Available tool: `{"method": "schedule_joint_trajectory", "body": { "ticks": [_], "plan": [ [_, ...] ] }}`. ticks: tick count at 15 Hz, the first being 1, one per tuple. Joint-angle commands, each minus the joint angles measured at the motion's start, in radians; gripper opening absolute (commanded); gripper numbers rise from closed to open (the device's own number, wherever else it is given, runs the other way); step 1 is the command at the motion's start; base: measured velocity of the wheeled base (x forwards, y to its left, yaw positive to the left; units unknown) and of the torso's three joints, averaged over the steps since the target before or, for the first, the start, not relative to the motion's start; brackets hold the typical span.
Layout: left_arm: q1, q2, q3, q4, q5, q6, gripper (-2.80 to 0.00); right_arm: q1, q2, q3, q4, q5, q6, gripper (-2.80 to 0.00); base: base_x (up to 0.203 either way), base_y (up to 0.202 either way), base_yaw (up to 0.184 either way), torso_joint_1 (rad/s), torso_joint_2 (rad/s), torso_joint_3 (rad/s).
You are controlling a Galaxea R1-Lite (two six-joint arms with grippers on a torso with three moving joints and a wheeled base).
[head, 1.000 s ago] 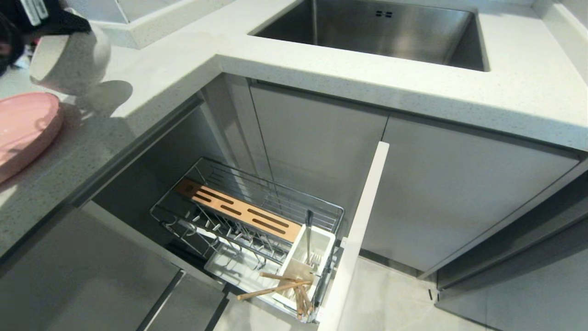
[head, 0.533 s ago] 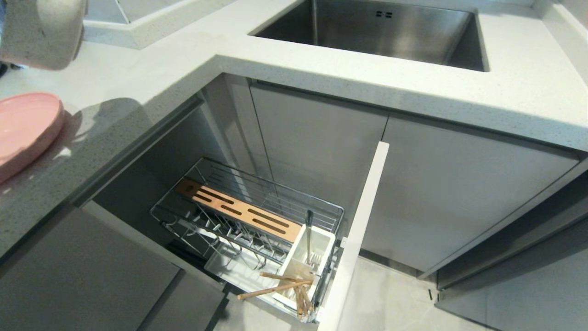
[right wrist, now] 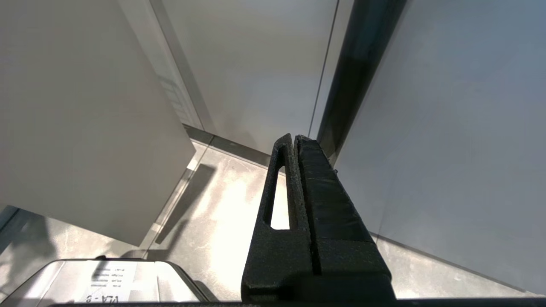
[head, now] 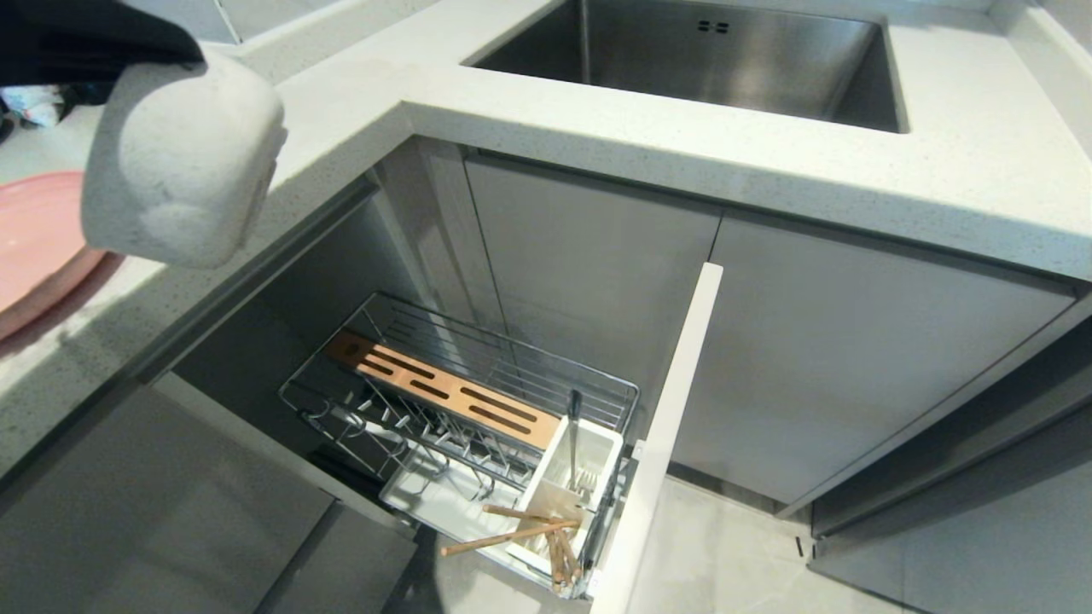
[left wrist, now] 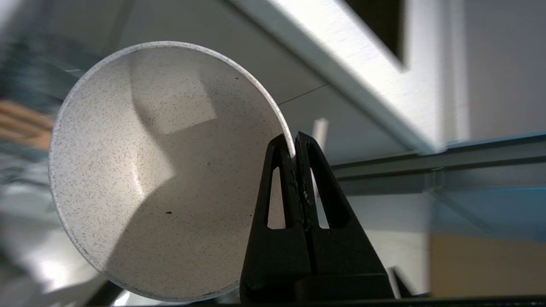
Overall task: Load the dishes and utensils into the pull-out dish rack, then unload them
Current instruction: Pick up the bowl and place it in the cupboard
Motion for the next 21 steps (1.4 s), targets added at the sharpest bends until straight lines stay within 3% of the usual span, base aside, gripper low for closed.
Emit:
{"method": "schedule_joint_trajectory", "body": {
  "ticks": [1,2,6,8,16,21],
  "plan": [
    [-0.014,0.000,0.099,-0.208,-0.023,-0.049,-2.80,0.000,0.000,0.000,0.000,0.000,0.000,-2.80,0.000,0.000,0.000,0.000,0.00,0.000],
    [-0.015,0.007,0.175,-0.337,-0.046,-0.082,-2.80,0.000,-0.001,0.000,0.001,0.000,0.000,-2.80,0.000,0.000,0.000,0.000,0.00,0.000],
    [-0.012,0.025,0.573,-0.677,-0.062,-0.178,-2.80,0.000,-0.001,0.000,0.000,0.000,0.000,-2.80,0.000,0.000,0.000,0.000,0.00,0.000],
    [-0.008,0.064,0.715,-0.860,-0.061,-0.221,-2.80,0.000,0.000,0.000,0.000,0.000,0.000,-2.80,0.000,0.000,0.000,0.000,0.00,0.000],
    [0.129,0.366,0.812,-1.292,0.044,-0.415,-2.80,0.000,0.000,0.000,0.000,0.000,0.000,-2.80,0.000,0.000,0.000,0.000,0.00,0.000],
    [0.156,0.500,0.884,-1.603,0.060,-0.467,-2.80,0.000,0.000,0.000,0.000,0.000,0.000,-2.80,0.000,0.000,0.000,0.000,0.00,0.000]
  ]
}}
